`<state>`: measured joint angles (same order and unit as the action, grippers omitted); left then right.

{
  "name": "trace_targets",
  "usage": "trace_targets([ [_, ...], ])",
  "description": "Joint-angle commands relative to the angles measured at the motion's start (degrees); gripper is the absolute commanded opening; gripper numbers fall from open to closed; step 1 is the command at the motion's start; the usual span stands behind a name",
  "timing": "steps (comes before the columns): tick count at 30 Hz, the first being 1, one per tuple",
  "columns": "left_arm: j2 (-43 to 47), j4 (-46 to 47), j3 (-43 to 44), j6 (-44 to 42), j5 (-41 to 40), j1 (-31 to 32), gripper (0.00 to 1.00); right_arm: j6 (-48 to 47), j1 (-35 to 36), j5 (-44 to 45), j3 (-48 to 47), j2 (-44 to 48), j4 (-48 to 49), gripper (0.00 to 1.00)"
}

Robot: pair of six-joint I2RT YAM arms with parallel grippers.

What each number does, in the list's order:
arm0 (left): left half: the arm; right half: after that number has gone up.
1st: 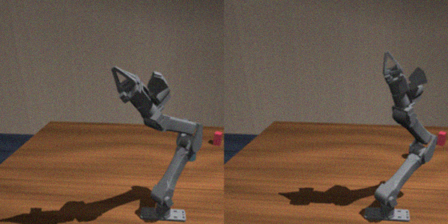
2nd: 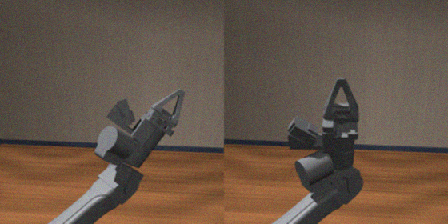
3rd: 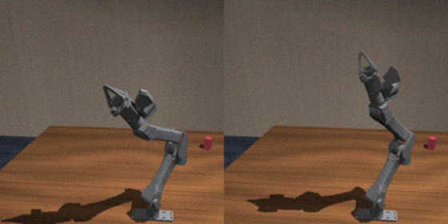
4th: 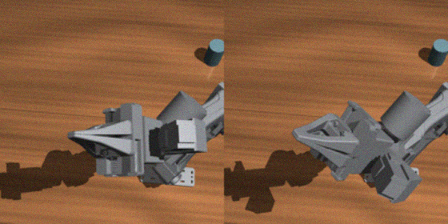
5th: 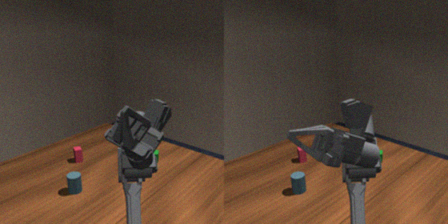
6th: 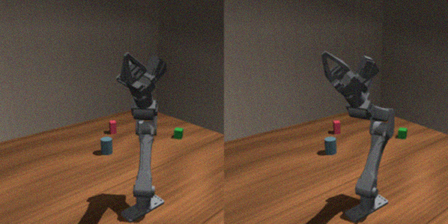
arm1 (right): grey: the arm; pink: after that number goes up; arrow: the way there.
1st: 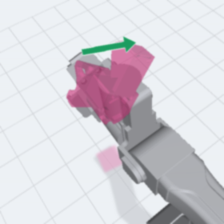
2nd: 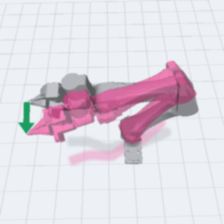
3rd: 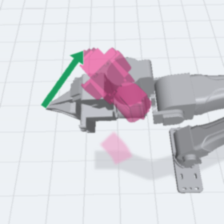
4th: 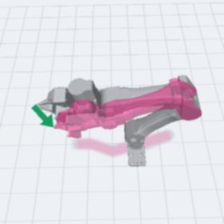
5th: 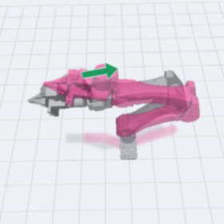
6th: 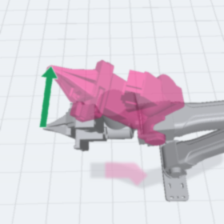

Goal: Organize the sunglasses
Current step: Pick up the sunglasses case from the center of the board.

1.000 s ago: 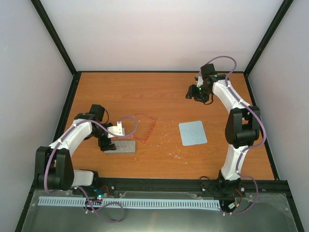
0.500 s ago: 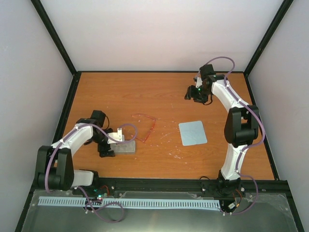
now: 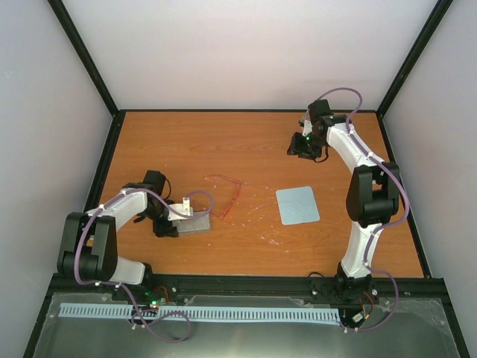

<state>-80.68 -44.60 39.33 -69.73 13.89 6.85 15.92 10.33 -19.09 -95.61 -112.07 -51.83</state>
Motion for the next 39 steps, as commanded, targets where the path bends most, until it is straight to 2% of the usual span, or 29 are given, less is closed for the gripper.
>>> trace_targets([
  [1,2.8,2.1,0.4,-1.2,-0.2,0.4,0.54,-0.6,0.3,-1.7,-0.5,-0.1,-0.5,0.44],
  [5,6.9,3.0,0.9,-3.7,1.9,0.3,0.39,-2.4,0.5,-9.3,-1.2,-0.5,1.5,0.47],
  [12,12.7,4.2,4.6,-7.1,7.3,0.3,0.3,-4.9,1.4,-28.4,-9.6,-5.6,1.6,0.51],
  [16,15.3,10.6,7.0,-7.8,11.1,0.0,0.25,0.4,2.7,-41.3,-11.9,-8.5,6.3,0.55],
  [19,17.7,23.1,3.8,-11.4,16.5,-0.1,0.25,4.8,4.7,-52.0,-13.3,-11.0,10.3,0.57],
  [21,18.4,33.3,0.1,-15.4,20.8,-0.4,0.25,3.3,6.2,-55.8,-16.2,-13.1,7.4,0.57],
  [23,17.2,47.9,-2.9,-18.3,25.5,-0.5,0.25,0.6,7.4,-57.9,-18.3,-14.4,2.9,0.59],
  [26,11.2,60.6,-2.4,-19.7,31.1,-0.5,0.27,7.0,8.1,-61.0,-12.0,-11.6,11.0,0.6],
  [35,-11.3,101.4,3.2,-21.8,40.6,-0.5,0.26,9.7,10.8,-63.5,-5.6,-5.6,13.0,0.69],
  [39,-18.7,116.5,4.4,-20.6,46.7,-0.5,0.23,10.5,11.0,-63.6,-4.7,-4.9,13.7,0.74],
])
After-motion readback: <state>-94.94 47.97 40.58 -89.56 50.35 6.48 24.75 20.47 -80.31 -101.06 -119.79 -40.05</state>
